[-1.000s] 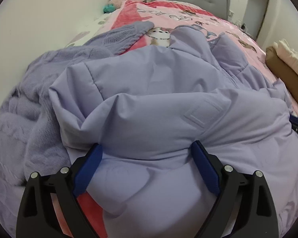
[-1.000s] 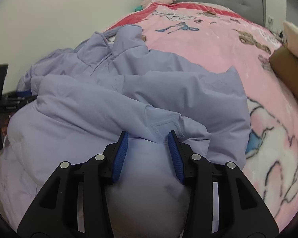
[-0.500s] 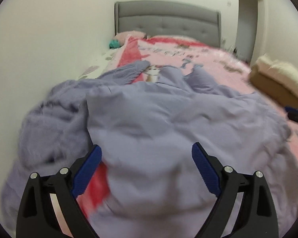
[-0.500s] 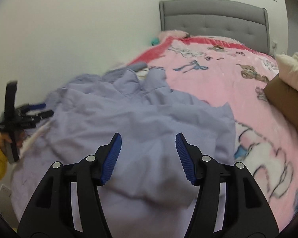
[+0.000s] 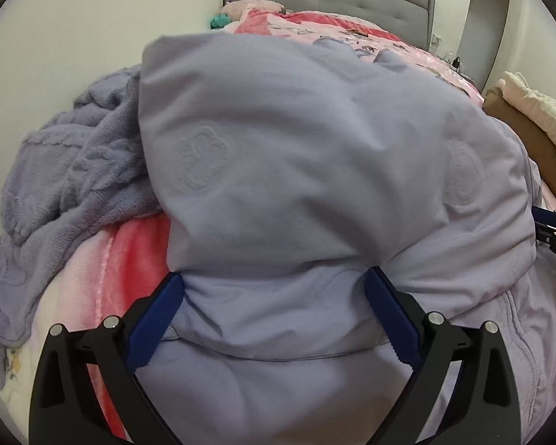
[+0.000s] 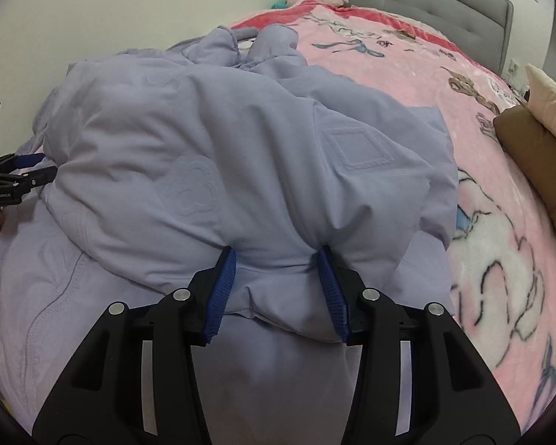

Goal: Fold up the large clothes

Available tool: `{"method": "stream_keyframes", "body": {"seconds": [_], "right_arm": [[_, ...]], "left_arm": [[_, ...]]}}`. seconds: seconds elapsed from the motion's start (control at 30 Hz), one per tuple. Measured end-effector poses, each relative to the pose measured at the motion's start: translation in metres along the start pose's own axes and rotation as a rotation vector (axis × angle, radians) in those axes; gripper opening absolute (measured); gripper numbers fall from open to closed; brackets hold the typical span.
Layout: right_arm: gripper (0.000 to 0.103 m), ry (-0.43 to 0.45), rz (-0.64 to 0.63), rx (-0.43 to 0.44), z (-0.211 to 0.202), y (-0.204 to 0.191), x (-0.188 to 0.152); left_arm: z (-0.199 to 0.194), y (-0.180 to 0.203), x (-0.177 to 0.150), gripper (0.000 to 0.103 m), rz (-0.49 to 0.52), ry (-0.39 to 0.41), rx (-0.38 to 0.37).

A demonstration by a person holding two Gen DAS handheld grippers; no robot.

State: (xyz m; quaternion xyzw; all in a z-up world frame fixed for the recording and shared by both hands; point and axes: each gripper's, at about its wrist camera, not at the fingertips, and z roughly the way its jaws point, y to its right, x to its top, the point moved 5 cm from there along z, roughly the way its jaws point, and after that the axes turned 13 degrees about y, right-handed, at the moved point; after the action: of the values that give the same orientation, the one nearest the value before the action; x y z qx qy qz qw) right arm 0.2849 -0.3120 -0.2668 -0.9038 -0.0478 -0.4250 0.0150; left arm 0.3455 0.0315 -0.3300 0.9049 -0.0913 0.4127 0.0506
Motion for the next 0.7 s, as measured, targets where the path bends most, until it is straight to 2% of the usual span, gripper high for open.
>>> {"method": "stream_keyframes", "body": {"seconds": [0.1,0.17,0.2,0.3,0.37,0.5,0.53,0.63,0.7], "right_arm": [[0.063,0.03,-0.013,0.005,-0.019,-0.004,0.003],[0.08,0.078,-0.025,-0.018,-0.036,-0.005,0.003],[0.083,0.099,-0.02,-0.032,-0.048,-0.005,0.0],[0.086,0.131,0.025,-0.048,-0.083,-0.004,-0.018],[0.09,0.161,0.061,-0.056,-0.121,-0.005,-0.045],[0.094,0.253,0.102,-0.143,-0.203,-0.008,-0.116],[0.095,0.248,0.132,-0.169,-0.224,-0.011,-0.142],[0.095,0.196,0.183,-0.203,-0.255,-0.015,-0.188],[0.095,0.196,0.203,-0.216,-0.272,-0.021,-0.211]], "left_arm": [[-0.011,0.005,0.002,0.097,0.028,0.032,0.012],[-0.026,0.006,0.001,0.097,0.055,0.058,0.023],[-0.035,0.005,-0.003,0.097,0.068,0.054,0.034],[-0.075,-0.002,-0.023,0.096,0.082,0.079,0.01],[-0.109,-0.006,-0.049,0.096,0.107,0.105,-0.01],[-0.172,-0.018,-0.111,0.097,0.162,0.095,0.006],[-0.184,-0.019,-0.122,0.097,0.17,0.102,0.015],[-0.224,-0.025,-0.159,0.097,0.153,0.13,0.022],[-0.237,-0.028,-0.179,0.097,0.138,0.131,0.015]]}}
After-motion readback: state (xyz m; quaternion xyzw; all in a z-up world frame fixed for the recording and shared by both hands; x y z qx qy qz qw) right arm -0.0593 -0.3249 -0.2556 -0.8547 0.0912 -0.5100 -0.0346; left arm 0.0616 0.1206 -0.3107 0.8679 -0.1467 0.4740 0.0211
